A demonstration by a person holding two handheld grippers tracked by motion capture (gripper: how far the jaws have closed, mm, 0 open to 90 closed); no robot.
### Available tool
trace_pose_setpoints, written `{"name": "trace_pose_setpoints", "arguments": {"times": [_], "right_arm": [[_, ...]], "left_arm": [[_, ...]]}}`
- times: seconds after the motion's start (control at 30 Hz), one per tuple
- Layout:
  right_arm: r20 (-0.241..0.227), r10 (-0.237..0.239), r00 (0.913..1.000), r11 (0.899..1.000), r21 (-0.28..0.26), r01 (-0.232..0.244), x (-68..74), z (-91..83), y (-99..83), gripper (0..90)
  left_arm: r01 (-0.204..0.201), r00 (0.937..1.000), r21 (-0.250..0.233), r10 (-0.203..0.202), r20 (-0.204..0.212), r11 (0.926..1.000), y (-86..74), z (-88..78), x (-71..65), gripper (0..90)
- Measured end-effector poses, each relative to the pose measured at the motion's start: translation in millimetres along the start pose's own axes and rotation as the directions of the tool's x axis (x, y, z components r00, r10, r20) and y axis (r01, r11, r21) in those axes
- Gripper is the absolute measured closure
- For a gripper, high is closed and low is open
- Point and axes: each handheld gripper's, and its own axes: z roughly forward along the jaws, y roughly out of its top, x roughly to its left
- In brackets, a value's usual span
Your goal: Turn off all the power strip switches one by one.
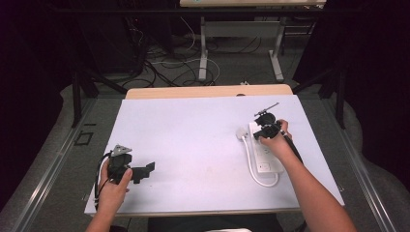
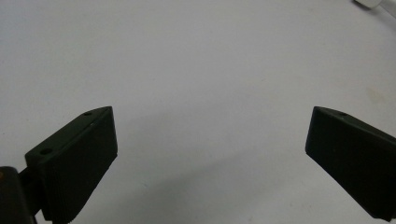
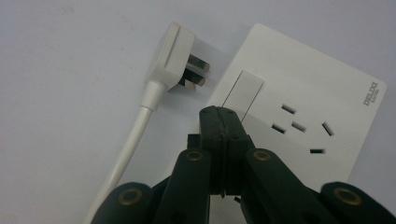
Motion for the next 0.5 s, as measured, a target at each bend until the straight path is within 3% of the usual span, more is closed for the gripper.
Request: {"name": "trace_pose_setpoints", "arguments": {"times": [0.2,0.27,0.3,0.5], "right_arm": [[0.000,0.002,1.0000,1.000,0.030,-0.002,-1.4,-1.4,1.6,90.0],[-0.012,-0.008,0.9999,1.000,0.015,0.008,-1.5,0.2,2.3,90.0],[-0.006,0.004,1.0000,0.999,0.047,-0.004,-0.6,-1.6,3.6,90.0],[-0.004,-0.009,1.0000,0.998,0.063,0.009,-2.1,-2.3,7.9,90.0]], "left_arm": [[-0.002,1.0000,0.002,0.002,-0.002,1.0000,0.0,0.2,0.4,2.2],[0.000,1.0000,0.001,0.000,-0.001,1.0000,0.0,0.2,0.1,2.2],[0.000,1.0000,0.001,0.000,-0.001,1.0000,0.0,0.2,0.0,2.2],[-0.002,1.0000,0.002,0.002,-0.002,1.0000,-0.3,0.5,0.6,2.2]]}}
